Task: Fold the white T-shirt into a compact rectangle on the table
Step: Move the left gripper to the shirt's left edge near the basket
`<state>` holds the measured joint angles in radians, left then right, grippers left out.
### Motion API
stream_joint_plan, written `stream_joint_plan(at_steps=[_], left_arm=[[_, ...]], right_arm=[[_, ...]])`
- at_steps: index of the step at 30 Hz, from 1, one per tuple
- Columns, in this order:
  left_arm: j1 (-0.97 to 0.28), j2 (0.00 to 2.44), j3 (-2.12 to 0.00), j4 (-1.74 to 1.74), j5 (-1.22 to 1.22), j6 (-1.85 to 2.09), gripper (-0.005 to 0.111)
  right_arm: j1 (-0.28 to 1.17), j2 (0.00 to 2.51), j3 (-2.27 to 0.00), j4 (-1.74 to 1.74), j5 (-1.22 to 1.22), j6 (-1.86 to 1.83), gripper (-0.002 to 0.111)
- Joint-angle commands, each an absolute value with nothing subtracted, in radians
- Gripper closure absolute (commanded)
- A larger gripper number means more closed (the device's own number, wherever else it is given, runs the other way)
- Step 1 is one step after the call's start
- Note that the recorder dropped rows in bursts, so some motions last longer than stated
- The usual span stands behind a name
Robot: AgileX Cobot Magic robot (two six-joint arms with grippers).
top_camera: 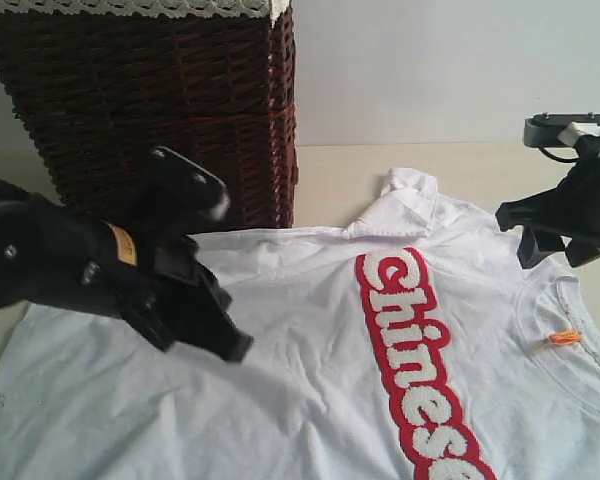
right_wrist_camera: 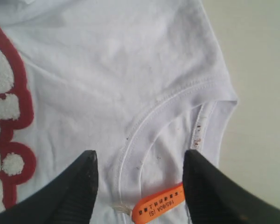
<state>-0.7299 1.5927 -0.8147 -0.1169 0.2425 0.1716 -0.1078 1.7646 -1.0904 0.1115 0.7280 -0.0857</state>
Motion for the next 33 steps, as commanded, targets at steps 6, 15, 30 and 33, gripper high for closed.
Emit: stream_joint_plan(at_steps=[6, 15, 30, 33], left_arm=[[-0.861, 1.521, -0.814, -0.065, 0.454, 0.145, 0.068], [-0.742, 1.581, -0.814, 0.624, 0.696, 0.238, 0.018], [-0.705, 1.609, -0.814, 0.845, 0.738, 0.222, 0.002], [-0.685, 1.609, -0.814, 0.788, 0.701, 0.220, 0.002]], right_arm=[[-0.119, 1.753, -1.074, -0.048, 0.738, 0.007, 0.054], [-0.117, 1.758, -1.074, 0.097, 0.738, -0.243, 0.054], [-0.117, 1.758, -1.074, 0.182, 0.689, -0.243, 0.054], [-0.117, 1.758, -1.074, 0.184, 0.691, -0.243, 0.054]])
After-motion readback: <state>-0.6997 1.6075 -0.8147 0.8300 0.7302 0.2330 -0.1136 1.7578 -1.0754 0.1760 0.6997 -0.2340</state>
